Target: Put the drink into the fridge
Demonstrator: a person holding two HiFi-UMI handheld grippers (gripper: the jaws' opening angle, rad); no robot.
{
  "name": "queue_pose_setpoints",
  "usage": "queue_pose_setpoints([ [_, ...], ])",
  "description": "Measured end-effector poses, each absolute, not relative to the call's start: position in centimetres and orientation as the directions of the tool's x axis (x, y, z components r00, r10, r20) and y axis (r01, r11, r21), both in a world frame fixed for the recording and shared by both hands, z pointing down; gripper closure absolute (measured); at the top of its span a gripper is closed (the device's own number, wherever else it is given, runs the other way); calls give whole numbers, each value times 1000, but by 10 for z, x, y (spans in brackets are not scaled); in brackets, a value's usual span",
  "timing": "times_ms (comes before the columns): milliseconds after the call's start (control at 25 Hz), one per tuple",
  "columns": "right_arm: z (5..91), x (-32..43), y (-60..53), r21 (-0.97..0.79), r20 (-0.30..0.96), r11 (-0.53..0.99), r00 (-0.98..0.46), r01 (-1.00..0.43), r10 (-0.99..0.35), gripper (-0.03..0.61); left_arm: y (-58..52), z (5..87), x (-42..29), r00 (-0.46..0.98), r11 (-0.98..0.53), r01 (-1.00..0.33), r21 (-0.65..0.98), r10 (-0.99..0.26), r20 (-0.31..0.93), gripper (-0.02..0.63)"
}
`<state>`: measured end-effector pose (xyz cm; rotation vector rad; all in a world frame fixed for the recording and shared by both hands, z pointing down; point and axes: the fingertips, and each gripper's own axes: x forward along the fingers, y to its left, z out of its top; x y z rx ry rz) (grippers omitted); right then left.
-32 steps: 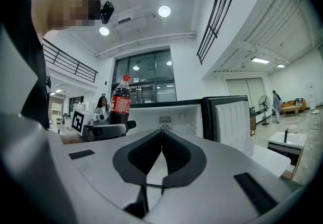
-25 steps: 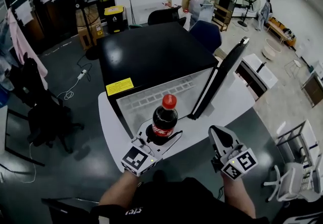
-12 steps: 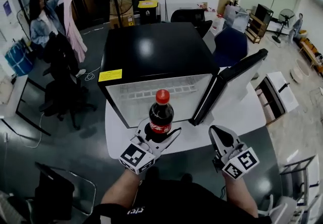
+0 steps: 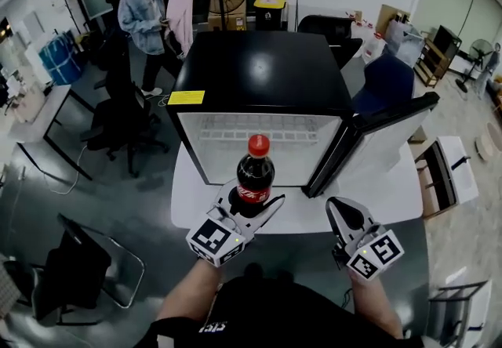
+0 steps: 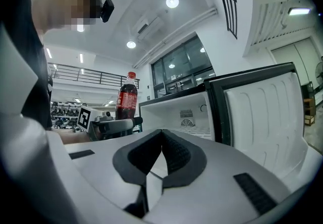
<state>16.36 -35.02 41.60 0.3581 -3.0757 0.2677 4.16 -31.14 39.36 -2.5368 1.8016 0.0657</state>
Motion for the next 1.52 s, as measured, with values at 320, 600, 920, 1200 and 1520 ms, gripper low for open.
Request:
queue_pose_setpoints([
  [320,422,121,-335,-165,70,961,-974,-223,-214,561,-300,408,0,314,-314,-949,-17,-949,-27,342],
  [600,437,99,-314,-180,104,958,-973,-224,-207,561,-290,431,-22,328,-328,-945,-8,-945,13,341],
  [920,449,86,-335,-178,78,961,-976,-213,-202,563,-307,464,-35,304,-314,-945,-93,-947,103,342],
  [1200,469,88,-358,-214,97,954,-977,-208,-191,563,-334,510,-46,247,-295,-936,-193,-939,237,342],
  [1520,486,98,-383,-235,121,945,-971,-229,-206,563,-358,553,-53,196,-283,-929,-238,-923,331,344],
])
